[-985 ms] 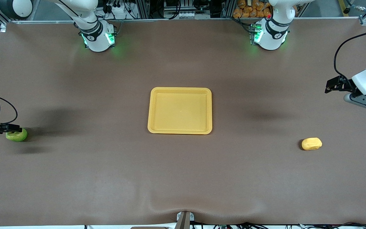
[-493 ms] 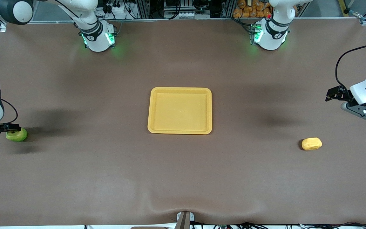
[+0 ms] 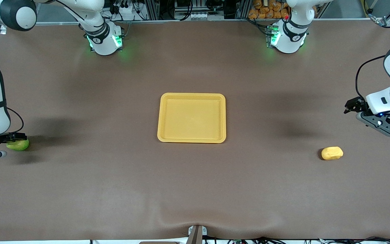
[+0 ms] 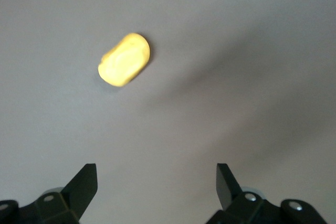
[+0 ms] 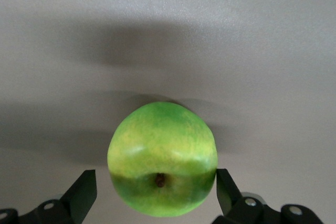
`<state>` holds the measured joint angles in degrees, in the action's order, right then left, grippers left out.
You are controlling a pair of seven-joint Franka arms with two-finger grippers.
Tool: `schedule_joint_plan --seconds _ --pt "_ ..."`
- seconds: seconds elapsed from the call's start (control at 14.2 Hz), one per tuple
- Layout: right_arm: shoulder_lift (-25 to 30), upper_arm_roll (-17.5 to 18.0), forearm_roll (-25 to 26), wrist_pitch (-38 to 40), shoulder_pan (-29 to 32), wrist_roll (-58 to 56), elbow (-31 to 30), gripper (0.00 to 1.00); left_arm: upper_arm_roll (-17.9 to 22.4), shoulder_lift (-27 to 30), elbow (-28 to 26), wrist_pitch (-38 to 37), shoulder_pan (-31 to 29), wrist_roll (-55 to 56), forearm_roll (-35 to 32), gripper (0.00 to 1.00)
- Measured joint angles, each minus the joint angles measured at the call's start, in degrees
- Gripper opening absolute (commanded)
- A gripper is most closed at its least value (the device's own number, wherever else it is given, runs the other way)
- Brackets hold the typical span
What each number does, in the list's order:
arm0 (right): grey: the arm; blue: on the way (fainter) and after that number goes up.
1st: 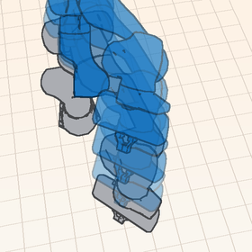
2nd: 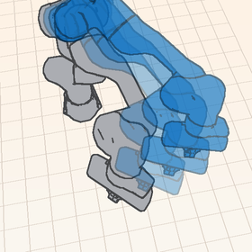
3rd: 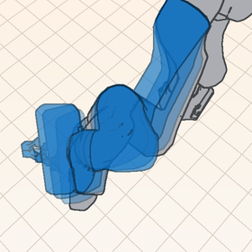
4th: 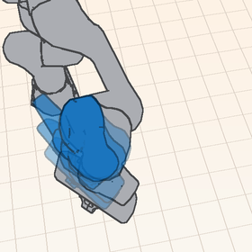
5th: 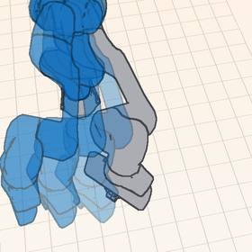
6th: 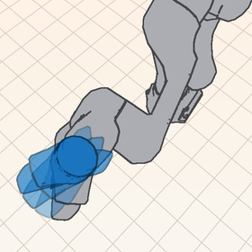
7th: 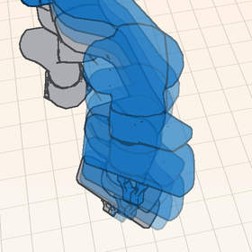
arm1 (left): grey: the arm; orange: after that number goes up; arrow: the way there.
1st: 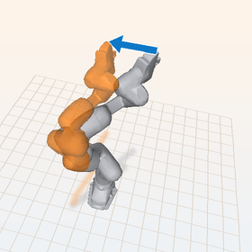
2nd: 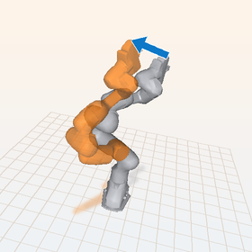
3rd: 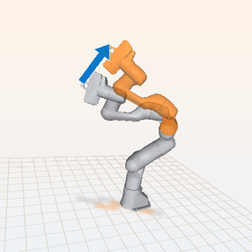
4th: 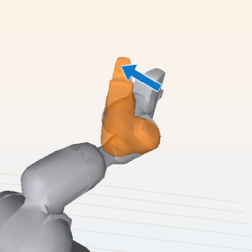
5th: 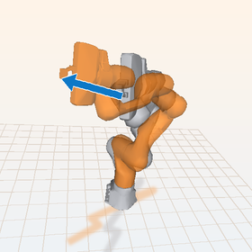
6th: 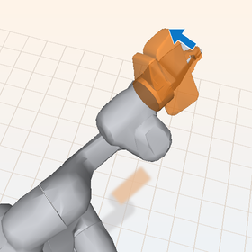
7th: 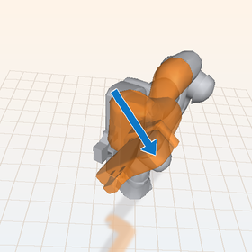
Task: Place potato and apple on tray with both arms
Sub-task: 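Lower the right gripper around the apple while the left gripper nears the potato, then close the right gripper on the apple while the left gripper lowers over the potato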
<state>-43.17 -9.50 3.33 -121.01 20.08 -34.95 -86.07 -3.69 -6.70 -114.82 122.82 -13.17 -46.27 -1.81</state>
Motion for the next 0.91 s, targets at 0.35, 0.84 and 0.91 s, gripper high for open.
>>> schedule_joint_plan --seconds 0.35,0.84,0.91 --pt "-1.1 0.1 0.0 -2.4 0.3 -0.6 0.0 0.99 0.0 -2.9 -0.7 6.1 -0.2 -6.8 0.0 1.00" --pt "-1.1 0.1 -0.1 -2.3 0.4 -1.7 0.1 0.11 0.0 -6.5 -0.8 11.2 -1.0 -12.9 0.0 1.00" --pt "-1.1 0.1 -0.1 -2.3 0.4 -1.7 0.1 0.11 0.0 -7.0 -0.8 11.7 -1.1 -13.7 0.0 1.00"
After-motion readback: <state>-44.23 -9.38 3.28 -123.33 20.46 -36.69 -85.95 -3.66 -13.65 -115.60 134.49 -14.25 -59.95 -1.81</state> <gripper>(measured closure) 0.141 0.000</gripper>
